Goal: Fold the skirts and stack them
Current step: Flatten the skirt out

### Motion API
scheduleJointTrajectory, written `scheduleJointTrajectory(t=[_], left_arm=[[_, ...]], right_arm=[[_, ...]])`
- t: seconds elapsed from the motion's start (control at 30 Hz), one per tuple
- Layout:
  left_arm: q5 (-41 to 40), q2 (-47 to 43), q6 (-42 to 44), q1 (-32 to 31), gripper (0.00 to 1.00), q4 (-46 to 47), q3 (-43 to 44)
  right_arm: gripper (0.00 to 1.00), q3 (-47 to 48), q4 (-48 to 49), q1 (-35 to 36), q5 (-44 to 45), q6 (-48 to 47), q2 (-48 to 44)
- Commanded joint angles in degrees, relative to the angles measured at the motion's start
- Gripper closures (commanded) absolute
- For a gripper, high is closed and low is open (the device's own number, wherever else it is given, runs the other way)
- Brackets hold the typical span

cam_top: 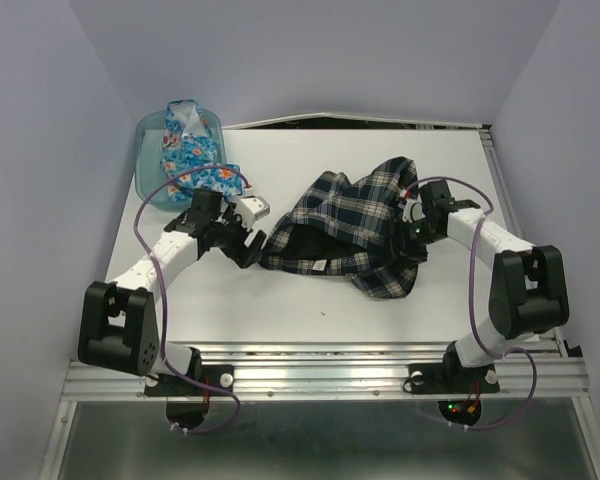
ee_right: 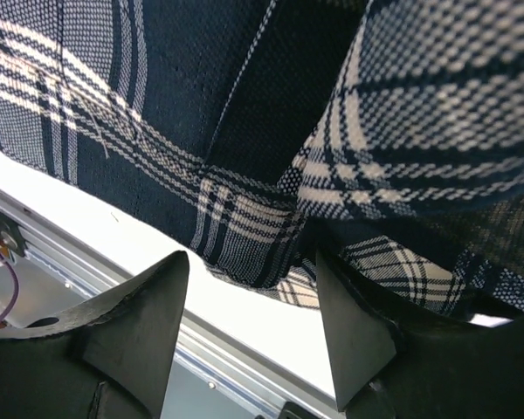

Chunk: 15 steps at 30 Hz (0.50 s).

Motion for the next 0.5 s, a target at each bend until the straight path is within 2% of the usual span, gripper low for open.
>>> scheduleJointTrajectory(t=[0.0,0.13,0.27,0.37,0.4,0.47], left_arm=[[0.28,-2.69,2.46,-2.16,0.12,2.05,-2.16],[-1.30,-1.46,1.50,-4.18,0.12,5.30,-2.43],[-6.55,0.65,0.36,-6.38,0.17,9.24,-2.43],[-12.89,2.40,-1.40,-7.18,0.36,13.04,-1.82],[-14.04,3.11,-1.93,-7.26,0.47,13.56,-1.38],[-17.02,3.29,-2.81,-7.26,0.56,14.45,-0.50]], right_arm=[[0.34,1.75,3.04,-0.21,0.95,0.75,0.34],[0.36,2.19,4.10,-0.21,-0.80,1.09,0.60],[0.55,3.50,4.28,-0.21,-1.77,1.27,1.04],[0.67,4.12,4.19,-0.74,-2.56,1.54,0.69],[0.76,4.47,4.10,-0.74,-2.82,1.62,0.34],[0.83,5.00,4.10,-1.27,-3.53,1.71,-0.80]])
